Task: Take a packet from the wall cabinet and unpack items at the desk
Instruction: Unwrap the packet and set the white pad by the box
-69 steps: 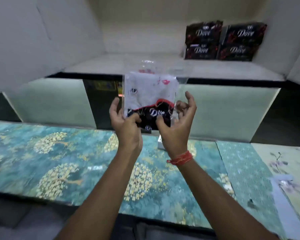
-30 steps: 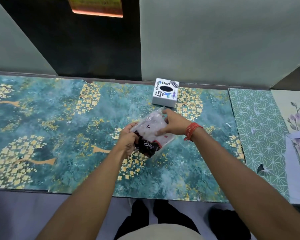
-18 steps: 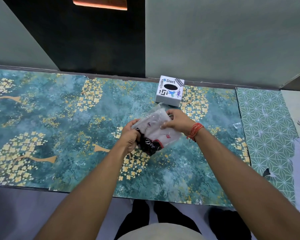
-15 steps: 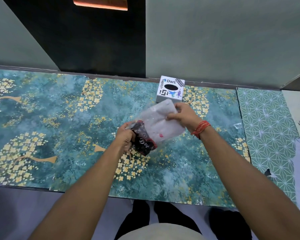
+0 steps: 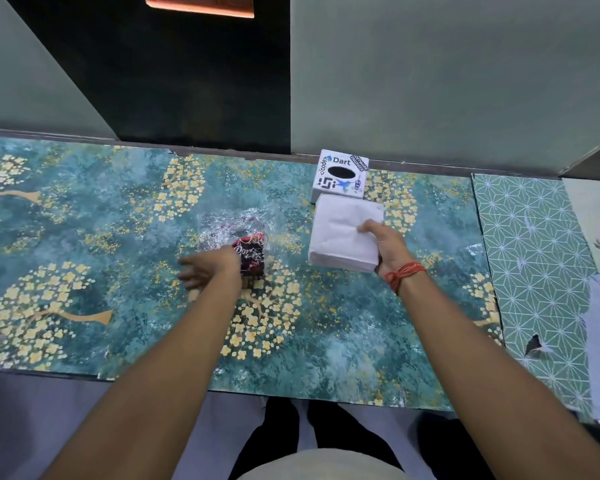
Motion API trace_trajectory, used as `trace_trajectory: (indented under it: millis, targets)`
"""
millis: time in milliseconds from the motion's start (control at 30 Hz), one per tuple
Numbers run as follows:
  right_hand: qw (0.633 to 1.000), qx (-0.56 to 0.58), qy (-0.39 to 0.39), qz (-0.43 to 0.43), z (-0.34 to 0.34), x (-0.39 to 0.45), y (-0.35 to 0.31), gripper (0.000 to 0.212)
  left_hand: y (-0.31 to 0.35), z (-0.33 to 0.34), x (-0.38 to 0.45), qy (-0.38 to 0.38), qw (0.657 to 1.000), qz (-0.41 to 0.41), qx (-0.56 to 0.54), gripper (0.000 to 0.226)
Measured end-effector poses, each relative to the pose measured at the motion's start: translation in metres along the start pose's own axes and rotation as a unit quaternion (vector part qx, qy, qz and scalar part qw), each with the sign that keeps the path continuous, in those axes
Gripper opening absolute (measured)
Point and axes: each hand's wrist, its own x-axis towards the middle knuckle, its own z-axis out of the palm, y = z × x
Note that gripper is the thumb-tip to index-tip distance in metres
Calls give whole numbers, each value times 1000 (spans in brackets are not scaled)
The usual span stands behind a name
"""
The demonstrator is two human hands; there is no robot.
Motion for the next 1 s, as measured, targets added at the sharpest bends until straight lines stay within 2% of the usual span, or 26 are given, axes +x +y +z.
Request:
trace_trajectory:
  millis: [33, 67, 100, 133, 167, 200, 267, 333, 367, 433, 500, 600, 633, 700, 767, 800, 867, 900, 933, 1000]
  targets:
    - [1000, -1, 1, 1, 1, 1, 4, 28, 1, -3, -13, 30, 995, 89, 40, 81]
    - [1000, -4, 1, 2, 1, 4, 7, 22, 1, -3, -24, 56, 976, 207, 46, 76]
    - [1000, -9, -1, 3, 2, 5, 9, 19, 1, -2, -37, 50, 942, 330, 32, 67]
    - [1000, -13, -4, 5, 3, 6, 11, 18, 1, 1, -48, 3, 902, 432, 8, 57]
    - [1000, -14, -8, 5, 4, 6, 12, 19, -2, 6, -59, -78, 873, 480, -13, 50]
    - [1000, -11, -14, 5, 6, 5, 14, 23, -3, 11, -70, -170, 861, 479, -13, 48]
    - [1000, -1, -30, 6, 9, 1, 16, 38, -6, 19, -88, -323, 866, 380, 29, 58]
    - [999, 10, -43, 9, 10, -1, 19, 45, -11, 25, -97, -426, 873, 233, 41, 51]
    - [999, 9, -44, 14, 10, 0, 22, 46, -15, 28, -98, -449, 873, 188, 30, 42]
    - [999, -23, -41, 20, 10, 5, 25, 47, -20, 35, -96, -429, 882, 190, 39, 30]
    - [993, -115, -15, 25, 10, 10, 30, 42, -24, 39, -92, -392, 887, 225, 93, 37]
    - [958, -284, -4, 29, 9, 16, 37, 40, -29, 40, -83, -361, 868, 252, 228, 46]
    - [938, -345, -14, 29, 8, 17, 38, 46, -30, 39, -80, -356, 854, 264, 274, 47]
    - [872, -489, -26, 24, 11, 14, 32, 68, -25, 37, -76, -352, 818, 292, 350, 49]
    - [821, -569, 17, -38, 18, 18, 17, 83, -8, 37, -79, -336, 802, 322, 374, 51]
    - [815, -569, 47, -99, 24, 20, 6, 83, 4, 38, -82, -326, 806, 337, 360, 53]
    - [808, -533, 89, -237, 38, 32, -14, 72, 33, 45, -87, -318, 836, 353, 274, 64]
    - [786, -539, 92, -288, 44, 40, -23, 68, 46, 49, -88, -322, 849, 354, 221, 68]
    - [761, -563, 84, -312, 51, 49, -29, 67, 56, 52, -89, -328, 857, 356, 178, 70]
    - [714, -630, 67, -298, 61, 67, -37, 67, 64, 59, -85, -337, 862, 354, 134, 69]
